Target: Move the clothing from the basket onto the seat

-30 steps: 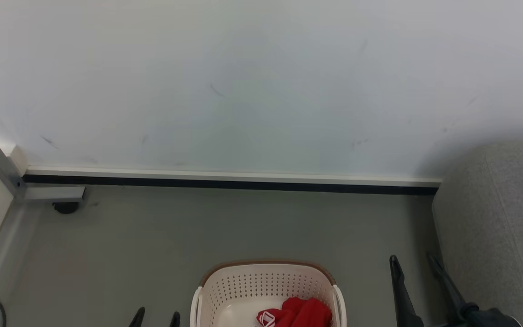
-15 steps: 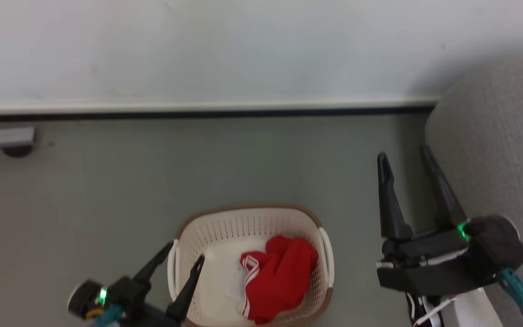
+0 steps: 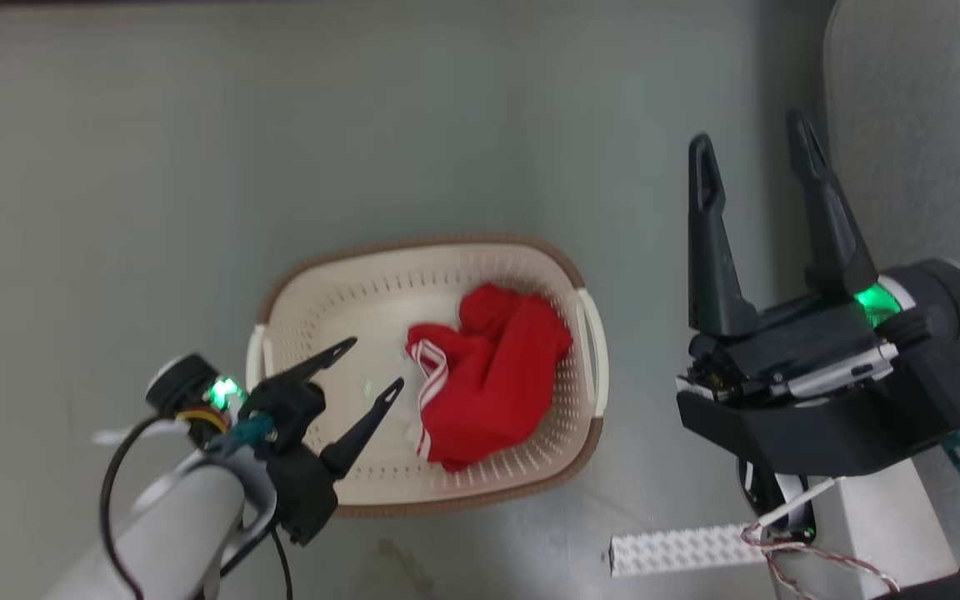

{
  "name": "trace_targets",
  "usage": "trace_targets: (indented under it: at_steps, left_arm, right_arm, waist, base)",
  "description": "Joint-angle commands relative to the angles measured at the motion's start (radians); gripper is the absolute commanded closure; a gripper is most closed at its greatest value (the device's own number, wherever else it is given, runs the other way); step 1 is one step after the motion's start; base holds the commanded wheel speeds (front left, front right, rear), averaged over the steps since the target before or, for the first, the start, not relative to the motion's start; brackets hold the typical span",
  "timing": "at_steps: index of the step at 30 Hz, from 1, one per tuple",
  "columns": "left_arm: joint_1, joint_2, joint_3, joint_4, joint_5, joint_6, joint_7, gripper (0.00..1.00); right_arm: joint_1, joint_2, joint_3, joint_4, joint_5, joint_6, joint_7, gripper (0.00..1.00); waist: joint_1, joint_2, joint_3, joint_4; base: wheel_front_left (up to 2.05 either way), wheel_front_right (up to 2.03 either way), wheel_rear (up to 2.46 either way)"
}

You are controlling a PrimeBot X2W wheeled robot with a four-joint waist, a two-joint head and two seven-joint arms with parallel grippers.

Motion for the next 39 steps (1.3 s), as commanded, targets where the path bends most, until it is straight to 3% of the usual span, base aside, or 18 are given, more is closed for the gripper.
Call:
trace_targets:
  at_steps: [1,8,13,19,25,36,38,39]
  left_arm:
    - [-0.036,0.014,-0.041,0.022,-0.029,0.0,-0.004,0.0]
    - [-0.225,0.035,-0.328,0.103,-0.184,0.0,0.043,0.0]
    - [-0.315,0.037,-0.438,0.143,-0.26,0.0,0.104,0.0]
    - [-0.352,0.032,-0.458,0.147,-0.294,0.0,0.174,0.0]
    - [-0.346,0.028,-0.46,0.135,-0.26,0.0,0.234,0.0]
    - [-0.389,-0.004,-0.46,0.23,-0.238,0.0,0.174,0.0]
    - [-0.39,-0.009,-0.46,0.239,-0.229,0.0,0.164,0.93]
    - [-0.39,-0.011,-0.46,0.242,-0.226,0.0,0.158,1.0]
  right_arm:
    - [-0.024,0.003,0.005,-0.006,-0.004,-0.001,-0.001,0.0]
    - [-0.089,0.003,0.028,-0.028,0.014,-0.001,-0.001,0.0]
    - [-0.117,0.003,0.04,-0.044,0.031,-0.001,-0.001,0.0]
    - [-0.142,0.003,0.055,-0.063,0.043,-0.001,-0.001,0.0]
    - [-0.186,0.003,0.092,-0.089,0.015,-0.001,-0.001,0.0]
    - [-0.232,0.003,0.143,-0.137,-0.01,-0.001,-0.001,0.0]
    - [-0.231,0.003,0.143,-0.132,-0.007,-0.001,-0.001,0.0]
    - [-0.229,0.003,0.142,-0.131,-0.006,-0.001,-0.001,0.0]
  waist:
    - [-0.0003,-0.0003,0.144,-0.032]
    - [-0.0003,-0.0003,0.244,-0.062]
    - [-0.0003,-0.0003,0.299,-0.081]
    - [-0.0003,-0.0003,0.348,-0.104]
    - [-0.0003,-0.0003,0.392,-0.117]
    - [-0.0003,-0.0003,0.43,-0.122]
    - [-0.0003,-0.0003,0.433,-0.122]
    - [-0.0003,-0.0003,0.434,-0.122]
  base:
    - [0.0,0.0,0.0]
    - [0.0,0.0,0.0]
    - [0.0,0.0,0.0]
    - [0.0,0.0,0.0]
    - [0.0,0.0,0.0]
    - [0.0,0.0,0.0]
    - [0.0,0.0,0.0]
    - [0.0,0.0,0.0]
